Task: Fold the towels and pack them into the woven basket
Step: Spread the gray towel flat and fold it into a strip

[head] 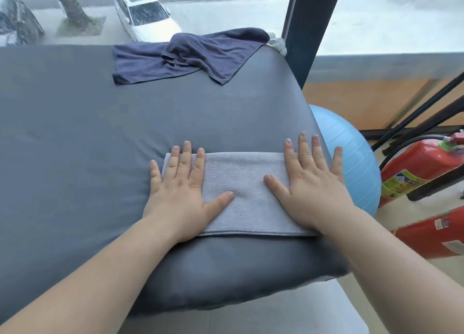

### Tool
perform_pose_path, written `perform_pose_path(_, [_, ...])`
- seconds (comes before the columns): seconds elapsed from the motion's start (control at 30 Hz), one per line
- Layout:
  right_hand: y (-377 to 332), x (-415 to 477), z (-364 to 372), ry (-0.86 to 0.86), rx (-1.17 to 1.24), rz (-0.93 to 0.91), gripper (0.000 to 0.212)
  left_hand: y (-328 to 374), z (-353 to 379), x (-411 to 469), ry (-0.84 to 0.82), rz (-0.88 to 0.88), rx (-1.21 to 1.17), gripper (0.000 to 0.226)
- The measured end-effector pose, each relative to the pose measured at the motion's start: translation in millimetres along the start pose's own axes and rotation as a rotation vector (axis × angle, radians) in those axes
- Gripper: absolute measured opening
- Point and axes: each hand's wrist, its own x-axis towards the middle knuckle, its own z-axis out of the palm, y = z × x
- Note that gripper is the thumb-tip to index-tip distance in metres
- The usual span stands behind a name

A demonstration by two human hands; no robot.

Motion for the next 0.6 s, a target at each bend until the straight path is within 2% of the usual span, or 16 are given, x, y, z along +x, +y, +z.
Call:
perform_pose_path(0.1, [-40, -13, 3, 0.04, 0.034, -0.184, 0.08, 0, 0, 1, -0.003, 0.001, -0.011, 0.108])
perform_pose_path(0.17, [-49, -17, 13, 0.021, 0.073, -0.231, 0.078, 0, 0, 0, -0.004, 0.004, -0.024, 0.109])
perform_pose_path(0.37, [-3, -12, 16, -0.024, 0.089, -0.045, 0.085, -6, -7, -10, 0.021, -0.03, -0.069, 0.105])
perform_pose_path(0.47, [-3, -13, 15, -0.026, 0.071, -0.022, 0.088, -7, -4, -15, 0.043, -0.115, -0.052, 0.11])
perform_pose_path(0.6, [-23, -15, 3, 0.007, -0.027, 0.009, 0.088, -6, -2, -13, 0.02, -0.141, -0.075, 0.112])
